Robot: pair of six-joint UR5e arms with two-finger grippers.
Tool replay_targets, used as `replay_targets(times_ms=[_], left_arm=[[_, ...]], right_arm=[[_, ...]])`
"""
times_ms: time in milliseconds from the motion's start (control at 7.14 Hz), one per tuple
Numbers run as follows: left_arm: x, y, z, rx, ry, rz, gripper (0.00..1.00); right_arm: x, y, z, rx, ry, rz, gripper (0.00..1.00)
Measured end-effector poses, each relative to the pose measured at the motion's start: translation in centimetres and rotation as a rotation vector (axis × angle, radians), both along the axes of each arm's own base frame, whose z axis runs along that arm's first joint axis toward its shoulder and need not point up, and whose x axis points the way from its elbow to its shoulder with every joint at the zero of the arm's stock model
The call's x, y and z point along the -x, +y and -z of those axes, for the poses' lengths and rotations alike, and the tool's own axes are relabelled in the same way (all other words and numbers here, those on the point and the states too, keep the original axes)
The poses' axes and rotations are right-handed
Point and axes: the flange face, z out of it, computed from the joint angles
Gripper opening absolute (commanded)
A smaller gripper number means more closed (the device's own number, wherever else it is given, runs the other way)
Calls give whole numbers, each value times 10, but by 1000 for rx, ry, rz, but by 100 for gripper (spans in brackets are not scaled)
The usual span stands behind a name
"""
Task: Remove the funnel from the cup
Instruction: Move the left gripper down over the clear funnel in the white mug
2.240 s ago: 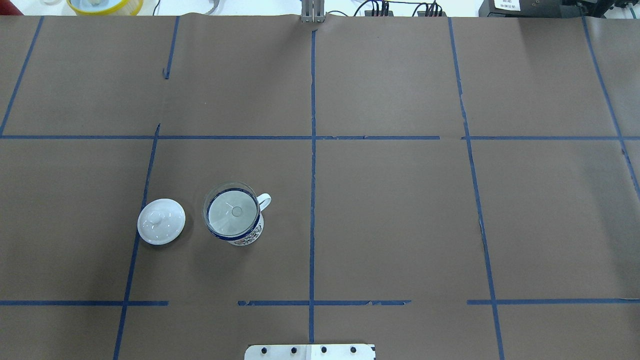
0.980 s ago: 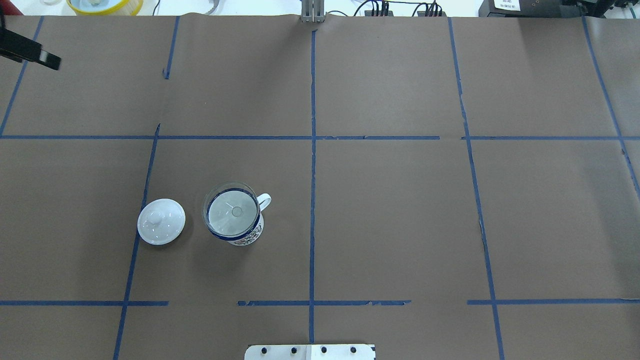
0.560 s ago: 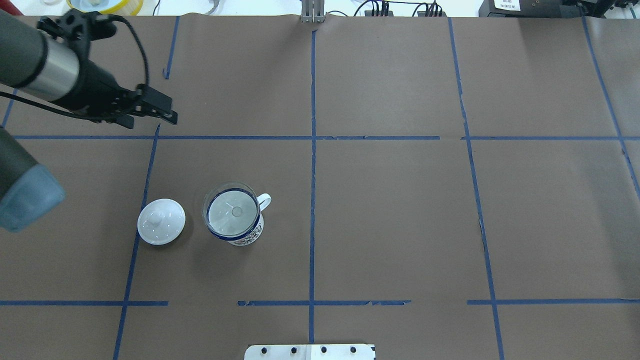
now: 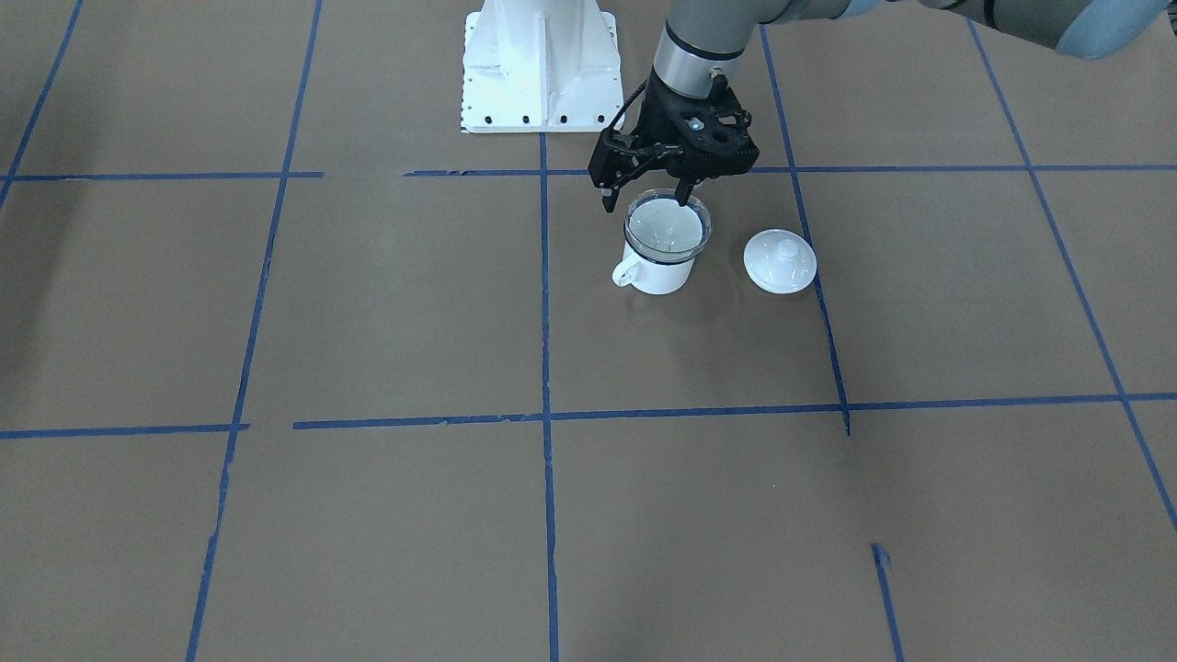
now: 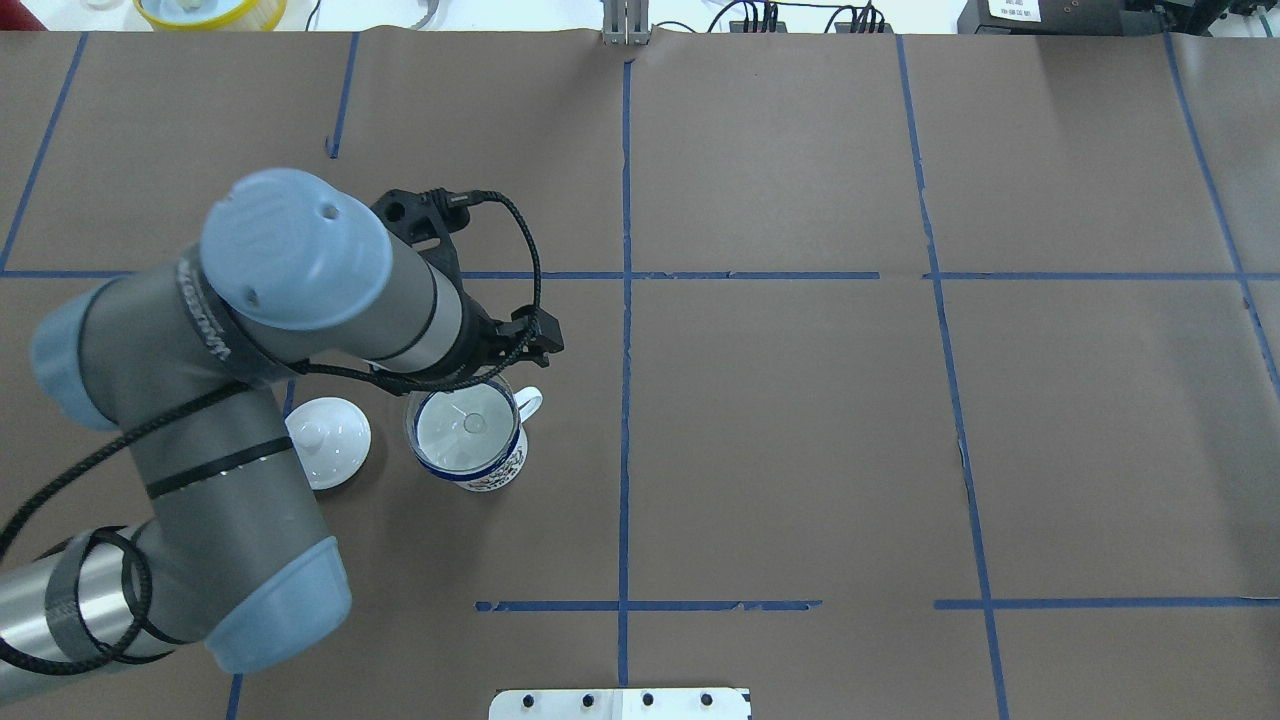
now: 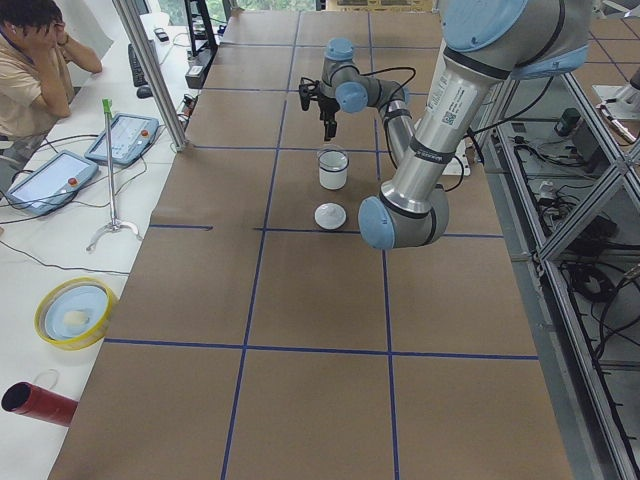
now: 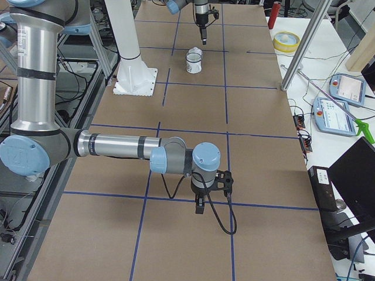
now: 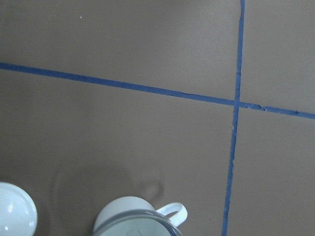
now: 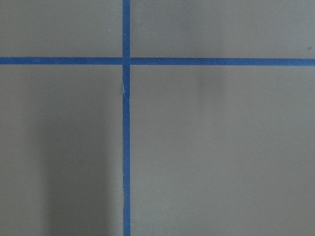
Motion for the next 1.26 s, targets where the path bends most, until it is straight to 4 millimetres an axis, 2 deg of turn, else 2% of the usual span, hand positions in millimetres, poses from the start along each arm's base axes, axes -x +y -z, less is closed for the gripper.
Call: replay_targets(times_ms=[140, 280, 420, 560, 700, 1260], left_arm=[[-21, 3, -10, 8, -18, 13, 94], [-34, 1, -19, 8, -29, 23, 83], [-41, 0, -25, 7, -34, 27, 77], [-44, -1, -28, 6, -37, 29, 46], [-44, -1, -29, 5, -39, 29, 0], [-40, 1, -27, -1, -40, 25, 0]], right_arm=[[0, 0, 0, 0, 0, 0, 100], [0, 0, 0, 0, 0, 0, 100], [0, 0, 0, 0, 0, 0, 100], [0, 0, 0, 0, 0, 0, 100], [0, 0, 0, 0, 0, 0, 100], [0, 0, 0, 0, 0, 0, 100]])
